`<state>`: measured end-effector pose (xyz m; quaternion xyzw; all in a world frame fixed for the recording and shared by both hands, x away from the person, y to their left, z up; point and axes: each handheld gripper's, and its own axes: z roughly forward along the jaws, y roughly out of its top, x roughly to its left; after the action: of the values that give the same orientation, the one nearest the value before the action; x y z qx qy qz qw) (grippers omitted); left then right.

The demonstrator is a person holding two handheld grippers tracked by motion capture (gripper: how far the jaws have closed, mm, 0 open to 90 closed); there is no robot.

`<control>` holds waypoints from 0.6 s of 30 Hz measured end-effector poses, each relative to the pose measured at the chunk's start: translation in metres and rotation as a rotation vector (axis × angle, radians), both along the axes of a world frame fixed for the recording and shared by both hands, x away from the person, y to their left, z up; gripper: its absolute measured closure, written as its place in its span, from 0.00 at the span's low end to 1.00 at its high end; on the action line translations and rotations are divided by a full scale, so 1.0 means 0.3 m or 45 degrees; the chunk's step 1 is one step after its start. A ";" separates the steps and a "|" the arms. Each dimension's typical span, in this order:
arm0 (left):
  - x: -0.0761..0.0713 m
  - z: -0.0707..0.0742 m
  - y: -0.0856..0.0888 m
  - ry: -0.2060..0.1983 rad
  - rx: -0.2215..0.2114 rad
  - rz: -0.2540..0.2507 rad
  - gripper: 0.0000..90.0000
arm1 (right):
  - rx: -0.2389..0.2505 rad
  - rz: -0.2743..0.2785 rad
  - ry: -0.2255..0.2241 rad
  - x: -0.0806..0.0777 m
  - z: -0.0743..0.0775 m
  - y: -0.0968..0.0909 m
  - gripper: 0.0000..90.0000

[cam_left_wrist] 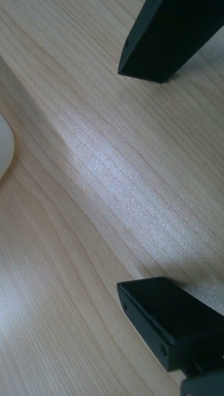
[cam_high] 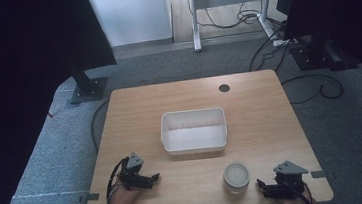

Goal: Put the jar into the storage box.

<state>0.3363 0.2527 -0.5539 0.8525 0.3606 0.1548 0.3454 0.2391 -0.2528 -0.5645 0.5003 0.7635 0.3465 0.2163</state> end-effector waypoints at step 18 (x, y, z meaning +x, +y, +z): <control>0.000 0.000 -0.001 0.000 0.000 0.003 0.00 | 0.001 0.017 0.003 -0.003 -0.001 -0.005 0.01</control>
<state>0.3362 0.2525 -0.5539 0.8522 0.3614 0.1552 0.3451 0.2382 -0.2542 -0.5647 0.4955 0.7670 0.3477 0.2129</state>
